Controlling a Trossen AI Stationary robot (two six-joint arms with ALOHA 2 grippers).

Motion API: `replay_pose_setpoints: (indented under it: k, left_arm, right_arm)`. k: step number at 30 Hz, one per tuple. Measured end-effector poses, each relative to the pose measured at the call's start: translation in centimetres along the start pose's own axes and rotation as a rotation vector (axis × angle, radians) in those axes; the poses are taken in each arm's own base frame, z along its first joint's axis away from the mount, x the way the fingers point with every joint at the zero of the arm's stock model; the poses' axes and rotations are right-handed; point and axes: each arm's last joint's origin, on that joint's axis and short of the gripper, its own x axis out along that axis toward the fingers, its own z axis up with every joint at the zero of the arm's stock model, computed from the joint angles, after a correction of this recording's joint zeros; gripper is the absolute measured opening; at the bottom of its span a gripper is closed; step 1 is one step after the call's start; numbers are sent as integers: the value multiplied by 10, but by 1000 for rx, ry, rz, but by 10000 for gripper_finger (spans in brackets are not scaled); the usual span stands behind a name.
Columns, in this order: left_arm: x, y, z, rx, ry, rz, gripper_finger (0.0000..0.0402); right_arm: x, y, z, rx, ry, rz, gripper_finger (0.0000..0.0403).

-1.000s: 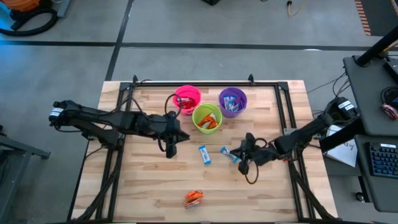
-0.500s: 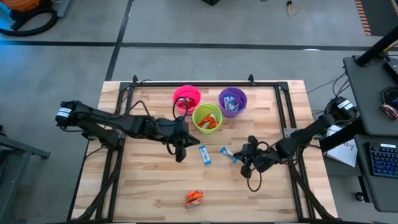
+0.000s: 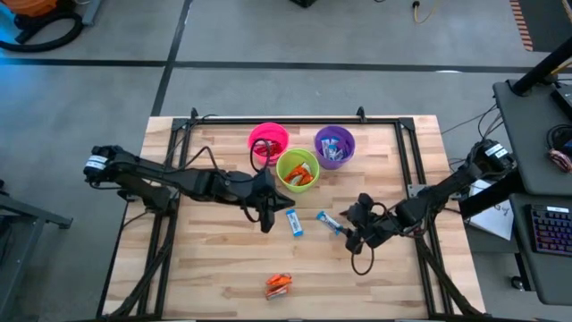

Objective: Sort candy
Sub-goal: Put the blue candy into the violet bin

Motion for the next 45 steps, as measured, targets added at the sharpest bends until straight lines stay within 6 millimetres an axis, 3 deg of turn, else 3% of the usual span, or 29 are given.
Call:
replay_pose_setpoints:
  k: [5, 13, 28, 32, 39, 45]
  left_arm:
    - [0, 0, 0, -55, -9, 18, 0]
    - [0, 1, 0, -105, -13, 23, 0]
    - [0, 2, 1, -126, -25, 49, 0]
    - [0, 2, 1, -125, -23, 50, 0]
    - [0, 2, 0, -123, -19, 53, 0]
    - [0, 2, 0, -122, -17, 54, 0]
  right_arm:
    - [6, -9, -15, -67, -28, -16, 264]
    - [15, -17, -29, -60, -144, 12, 252]
    - [73, -2, -66, -42, -77, -36, 242]
    - [81, -4, -76, 4, -44, -65, 188]
    - [83, -2, -78, 38, -8, -17, 25]
    - [82, -1, -76, 54, -15, 4, 11]
